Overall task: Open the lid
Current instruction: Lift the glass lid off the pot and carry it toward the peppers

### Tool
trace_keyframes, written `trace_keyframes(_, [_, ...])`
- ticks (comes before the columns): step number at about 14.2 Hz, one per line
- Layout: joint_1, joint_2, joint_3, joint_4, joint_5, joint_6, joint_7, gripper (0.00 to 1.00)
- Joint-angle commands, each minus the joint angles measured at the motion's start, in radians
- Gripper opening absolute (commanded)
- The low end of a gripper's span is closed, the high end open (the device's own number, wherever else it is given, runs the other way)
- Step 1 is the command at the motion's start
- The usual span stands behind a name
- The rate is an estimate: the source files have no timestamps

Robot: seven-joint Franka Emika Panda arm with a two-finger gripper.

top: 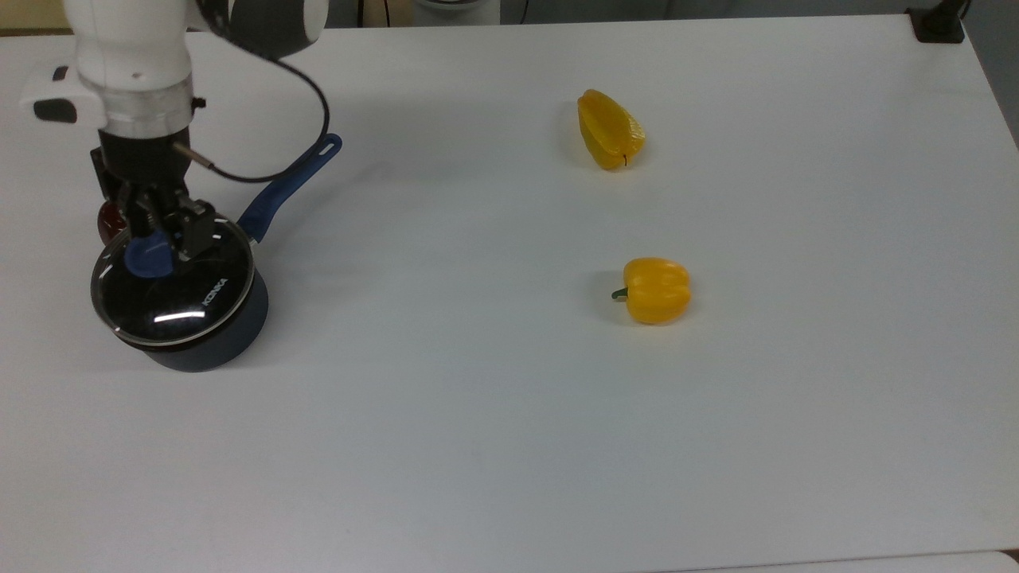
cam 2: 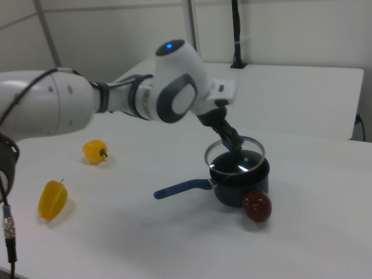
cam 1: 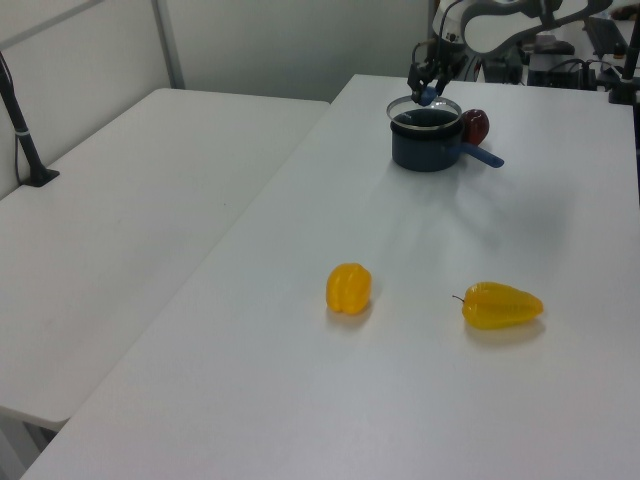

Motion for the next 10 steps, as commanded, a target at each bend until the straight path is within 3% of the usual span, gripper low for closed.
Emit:
trace_keyframes(1, [0.097, -0.14, 0.0, -0.127, -0.022, -0.072, 0.028, 0.43])
trace_keyframes(4, [0.163, -0.226, 0.026, -0.239, -0.022, -0.07, 0.03, 0.43])
trace_keyframes(6, [0.18, -0.272, 0.076, -0.308, -0.021, -0.07, 0.054, 0.43])
trace_keyframes(8, [0.194, -0.286, 0.142, -0.365, -0.03, -0.07, 0.103, 0.43])
trace_keyframes(10, [0.259, -0.264, 0.152, -0.4, -0.065, -0.066, 0.157, 0.43])
